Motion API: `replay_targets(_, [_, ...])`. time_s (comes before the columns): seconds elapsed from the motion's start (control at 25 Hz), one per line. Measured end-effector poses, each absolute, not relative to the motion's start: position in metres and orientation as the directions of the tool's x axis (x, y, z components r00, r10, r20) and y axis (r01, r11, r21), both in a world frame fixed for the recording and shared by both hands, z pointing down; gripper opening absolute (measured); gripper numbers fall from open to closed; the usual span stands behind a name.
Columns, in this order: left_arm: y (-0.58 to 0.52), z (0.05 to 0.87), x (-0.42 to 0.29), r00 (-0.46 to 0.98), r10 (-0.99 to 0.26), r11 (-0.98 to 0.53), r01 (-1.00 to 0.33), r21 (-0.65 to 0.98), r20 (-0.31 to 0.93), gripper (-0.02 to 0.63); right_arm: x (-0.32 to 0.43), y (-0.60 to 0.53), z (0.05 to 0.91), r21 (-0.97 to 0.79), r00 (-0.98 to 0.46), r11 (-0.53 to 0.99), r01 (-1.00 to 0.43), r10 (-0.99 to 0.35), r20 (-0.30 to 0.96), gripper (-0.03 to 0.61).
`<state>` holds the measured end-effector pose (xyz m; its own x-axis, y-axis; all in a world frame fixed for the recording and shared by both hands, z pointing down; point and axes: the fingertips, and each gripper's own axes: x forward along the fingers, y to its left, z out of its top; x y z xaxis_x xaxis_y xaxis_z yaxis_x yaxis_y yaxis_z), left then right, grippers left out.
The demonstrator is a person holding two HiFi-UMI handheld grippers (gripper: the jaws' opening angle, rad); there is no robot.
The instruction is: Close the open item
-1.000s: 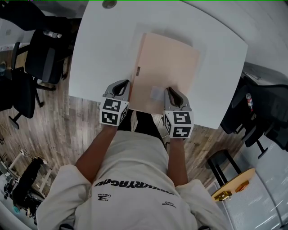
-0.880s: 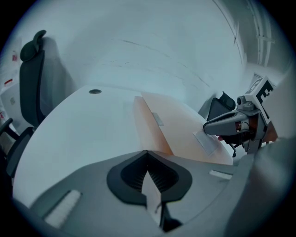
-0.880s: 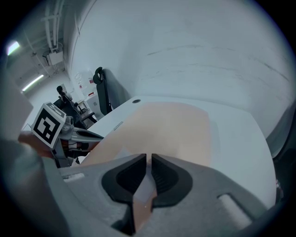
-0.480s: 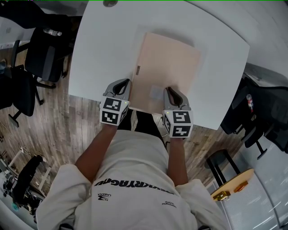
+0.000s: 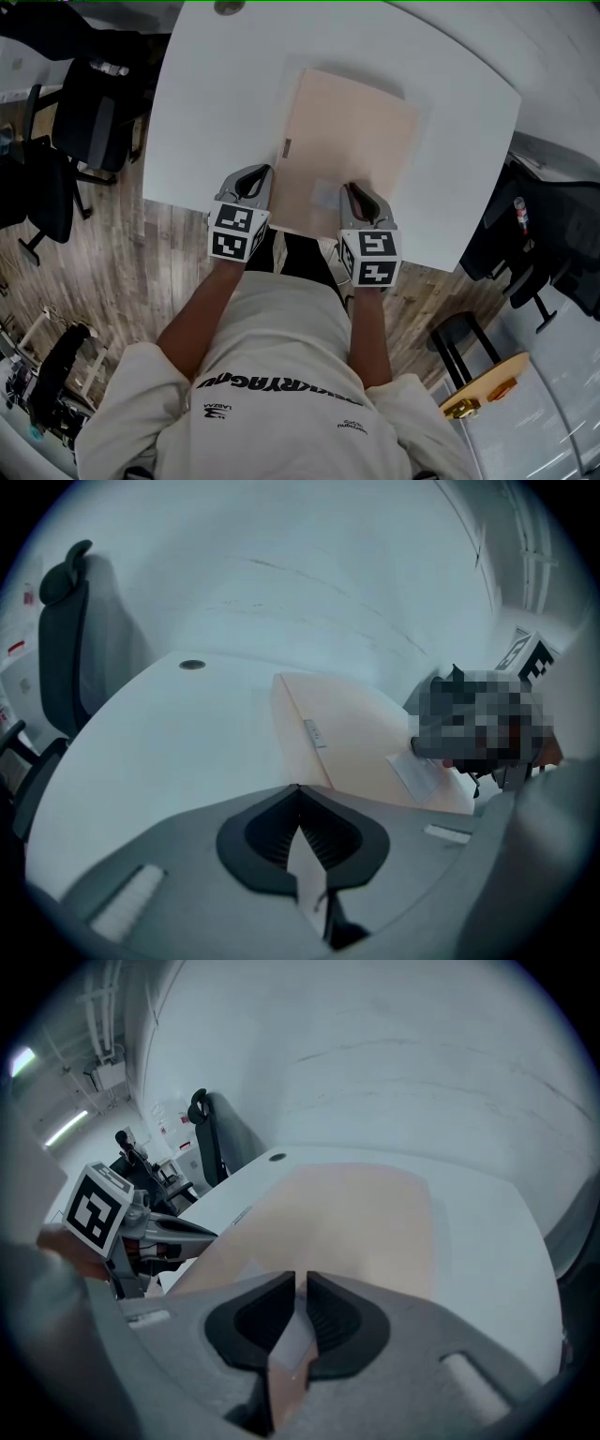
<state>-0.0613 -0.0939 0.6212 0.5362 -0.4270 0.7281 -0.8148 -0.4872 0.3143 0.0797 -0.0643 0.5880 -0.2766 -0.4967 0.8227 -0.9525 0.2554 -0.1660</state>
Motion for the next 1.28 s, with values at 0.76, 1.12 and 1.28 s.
replay_targets(0.76, [-0.0934,0.6231,-0.0606,0.535,-0.425,-0.492,-0.814,0.310,0.730,-0.002,0.0783,-0.0633,0.5957,-0.136,-0.248,0.259,-0.956,-0.468,0.848,0.038])
replay_targets(1.12, [-0.0931,0.6201,-0.0605,0.534,-0.427,-0.495,-0.813,0.305,0.730,-0.002,0.0738,-0.0623,0.5954,-0.091,-0.226,0.298,-0.950,-0.460,0.859,0.055])
replay_targets(1.28, [-0.0932,0.6193,-0.0605,0.534,-0.428,-0.496,-0.813,0.304,0.729,-0.002,0.0741,-0.0628,0.5967,-0.086,-0.222,0.301,-0.950,-0.451,0.864,0.055])
